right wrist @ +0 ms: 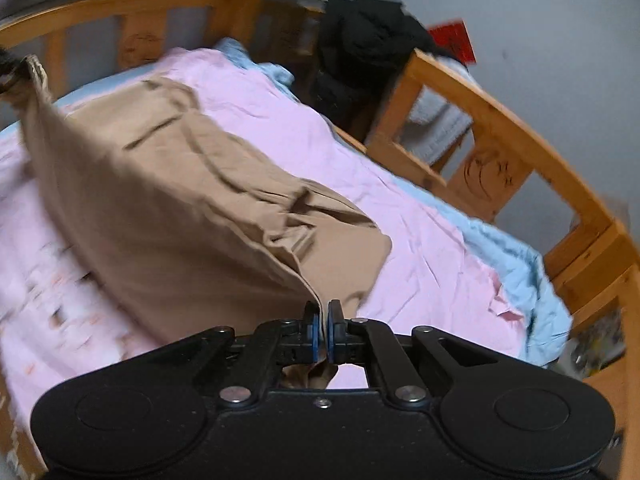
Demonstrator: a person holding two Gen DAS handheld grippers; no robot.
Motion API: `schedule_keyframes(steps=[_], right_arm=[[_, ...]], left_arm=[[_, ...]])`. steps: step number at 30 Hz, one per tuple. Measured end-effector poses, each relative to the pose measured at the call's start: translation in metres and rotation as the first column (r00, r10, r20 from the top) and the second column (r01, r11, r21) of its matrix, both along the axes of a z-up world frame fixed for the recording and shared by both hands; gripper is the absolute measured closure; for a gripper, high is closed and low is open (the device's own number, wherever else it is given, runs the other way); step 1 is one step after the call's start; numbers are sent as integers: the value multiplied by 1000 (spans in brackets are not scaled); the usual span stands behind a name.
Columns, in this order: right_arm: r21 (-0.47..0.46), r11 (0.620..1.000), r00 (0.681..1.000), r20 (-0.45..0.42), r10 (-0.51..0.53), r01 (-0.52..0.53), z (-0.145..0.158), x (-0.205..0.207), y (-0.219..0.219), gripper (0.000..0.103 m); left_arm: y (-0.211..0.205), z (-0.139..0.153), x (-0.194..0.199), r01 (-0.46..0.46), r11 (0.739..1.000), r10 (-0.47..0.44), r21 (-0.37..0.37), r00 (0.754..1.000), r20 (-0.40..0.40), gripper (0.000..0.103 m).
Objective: Fold large clothes
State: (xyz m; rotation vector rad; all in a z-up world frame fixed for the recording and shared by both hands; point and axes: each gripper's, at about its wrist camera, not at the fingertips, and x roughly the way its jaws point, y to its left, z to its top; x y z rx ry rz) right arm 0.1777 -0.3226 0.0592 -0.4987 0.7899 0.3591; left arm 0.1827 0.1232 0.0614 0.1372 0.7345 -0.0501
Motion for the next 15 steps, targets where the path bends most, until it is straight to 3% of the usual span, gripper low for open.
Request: schedule_keyframes(steps=[5, 9, 11, 13, 14, 15], right_arm=[[-1, 997, 992, -105, -72, 72, -47, 81, 3, 94], [19, 992, 977, -179, -116, 122, -82, 118, 6, 92], [96, 980, 968, -200, -153, 174, -87, 126, -4, 84], [215, 947, 958, -208, -196, 241, -84, 125, -21, 65], [292, 913, 950, -213, -227, 284, -80, 120, -29, 60], [377, 870, 944, -211, -254, 318, -76, 114, -41, 55]], left_arm=[[-12, -43, 87, -2, 1000, 6, 27, 992, -128, 99], [-13, -77, 124, -10, 999, 17, 40, 983, -185, 98], [-8, -88, 130, -20, 1000, 23, 15, 979, -205, 96], [0, -91, 130, -47, 998, 38, -35, 973, -226, 88], [5, -90, 128, -66, 995, 49, -68, 973, -226, 83], [10, -88, 124, -94, 991, 72, -94, 972, -222, 66]])
